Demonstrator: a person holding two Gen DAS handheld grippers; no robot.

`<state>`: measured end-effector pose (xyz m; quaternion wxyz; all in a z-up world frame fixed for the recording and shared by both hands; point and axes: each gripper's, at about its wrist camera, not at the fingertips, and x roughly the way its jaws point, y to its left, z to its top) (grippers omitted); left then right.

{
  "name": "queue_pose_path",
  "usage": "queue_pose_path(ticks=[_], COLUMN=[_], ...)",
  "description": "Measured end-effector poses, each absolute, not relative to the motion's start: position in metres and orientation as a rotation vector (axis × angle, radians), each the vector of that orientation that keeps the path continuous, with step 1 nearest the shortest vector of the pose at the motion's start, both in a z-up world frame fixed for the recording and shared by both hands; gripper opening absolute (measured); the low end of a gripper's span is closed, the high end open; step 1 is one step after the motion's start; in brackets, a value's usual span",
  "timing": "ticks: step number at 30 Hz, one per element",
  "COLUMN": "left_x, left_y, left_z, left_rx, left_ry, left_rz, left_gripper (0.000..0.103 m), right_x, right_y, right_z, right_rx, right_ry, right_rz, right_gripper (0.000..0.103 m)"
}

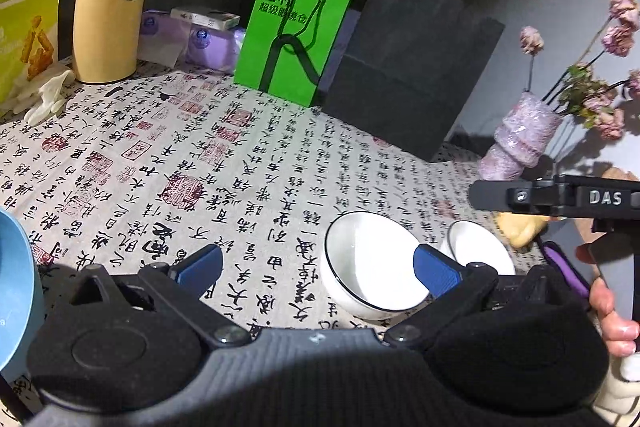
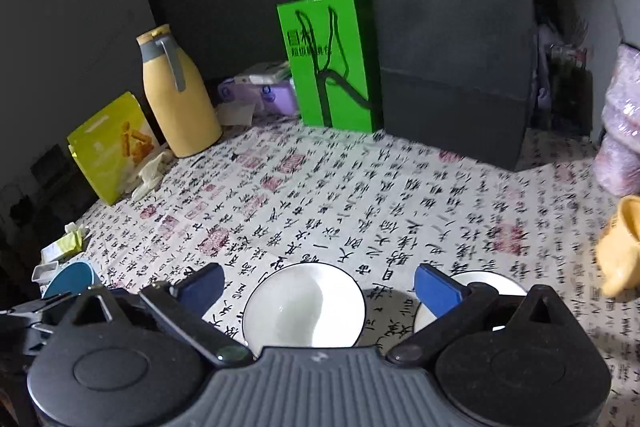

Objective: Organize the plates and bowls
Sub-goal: 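Lower both open grippers onto the rims of the two white bowls, then close the left gripper on one white bowl rim while the right grips the other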

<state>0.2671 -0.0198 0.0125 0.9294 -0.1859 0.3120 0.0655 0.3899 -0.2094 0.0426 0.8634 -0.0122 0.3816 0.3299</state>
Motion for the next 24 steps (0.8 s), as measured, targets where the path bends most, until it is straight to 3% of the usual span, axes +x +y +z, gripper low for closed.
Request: queue_pose_path(ticks=[15, 20, 24], left_x=[0.320, 0.331, 0.338], left_y=[-0.022, -0.023, -0.026], left_z=[-0.022, -0.029, -0.033], left_rx=[-0.435, -0.443, -0.463], left_ry=[0.786, 0.818, 0.847], left_rz=[0.235, 0.268, 0.282], left_gripper=[0.103, 0.101, 0.096], right_x=[0.424, 0.426, 0.428], right_y=[-0.208, -0.208, -0.206], right_z=[-0.021, -0.027, -0.032], right_rx=[0.037, -0.002, -0.006], right_ry=[0.845, 0.863, 0.887], right_rz=[0.711, 0.672, 0.684], right_gripper=[0.084, 0.068, 0.063])
